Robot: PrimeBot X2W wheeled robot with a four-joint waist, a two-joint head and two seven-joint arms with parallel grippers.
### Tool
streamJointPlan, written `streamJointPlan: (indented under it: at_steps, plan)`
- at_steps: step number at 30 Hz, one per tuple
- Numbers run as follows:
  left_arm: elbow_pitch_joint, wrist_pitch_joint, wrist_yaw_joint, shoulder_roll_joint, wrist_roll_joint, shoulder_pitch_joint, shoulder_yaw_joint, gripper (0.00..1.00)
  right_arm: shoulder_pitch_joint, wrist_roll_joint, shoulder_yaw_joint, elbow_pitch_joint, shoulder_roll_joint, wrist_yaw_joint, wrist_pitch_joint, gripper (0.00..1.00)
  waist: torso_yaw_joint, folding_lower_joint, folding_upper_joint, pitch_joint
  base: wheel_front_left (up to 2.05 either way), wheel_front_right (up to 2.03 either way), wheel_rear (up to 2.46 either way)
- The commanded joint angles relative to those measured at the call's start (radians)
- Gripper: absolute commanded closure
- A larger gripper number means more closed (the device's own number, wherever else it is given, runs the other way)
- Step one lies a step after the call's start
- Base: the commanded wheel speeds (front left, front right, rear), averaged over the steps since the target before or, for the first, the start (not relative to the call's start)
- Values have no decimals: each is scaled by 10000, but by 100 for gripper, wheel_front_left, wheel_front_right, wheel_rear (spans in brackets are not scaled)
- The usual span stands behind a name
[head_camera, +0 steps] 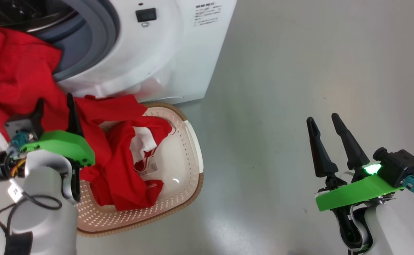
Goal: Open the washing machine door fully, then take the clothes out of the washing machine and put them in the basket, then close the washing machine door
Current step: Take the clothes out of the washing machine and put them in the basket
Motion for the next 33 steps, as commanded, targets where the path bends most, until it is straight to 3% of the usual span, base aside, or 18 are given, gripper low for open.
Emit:
streamJointPlan:
  at_steps: [1,5,6,7,8,9,21,33]
  plan:
    - [-16,-53,66,445,171,-214,268,0,-58,29,198,-220,35,63,-63,0,-91,0,0,87,0,0,0]
    - [336,-53,131,570,215,-499,361,2,-111,32,247,-210,59,63,-63,0,-184,0,0,117,0,0,0]
    - [414,-53,161,599,222,-549,390,16,-114,31,250,-209,63,63,-63,0,-203,0,0,116,0,0,0]
    - [491,-53,205,629,221,-593,430,52,-114,30,255,-210,67,63,-63,0,-219,0,0,117,0,0,0]
    - [553,-53,240,658,215,-633,472,80,-113,30,259,-213,70,63,-63,0,-231,0,0,119,0,0,0]
    - [596,-53,254,674,216,-662,497,100,-109,28,257,-217,72,63,-63,0,-239,0,0,118,0,0,0]
    - [976,-53,-15,513,164,-229,605,100,-52,-14,198,-222,102,63,-63,0,-134,0,0,62,0,0,0]
    - [2565,-53,-784,-4,-44,835,27,100,-43,9,265,-223,116,63,-63,0,-28,0,0,129,0,0,0]
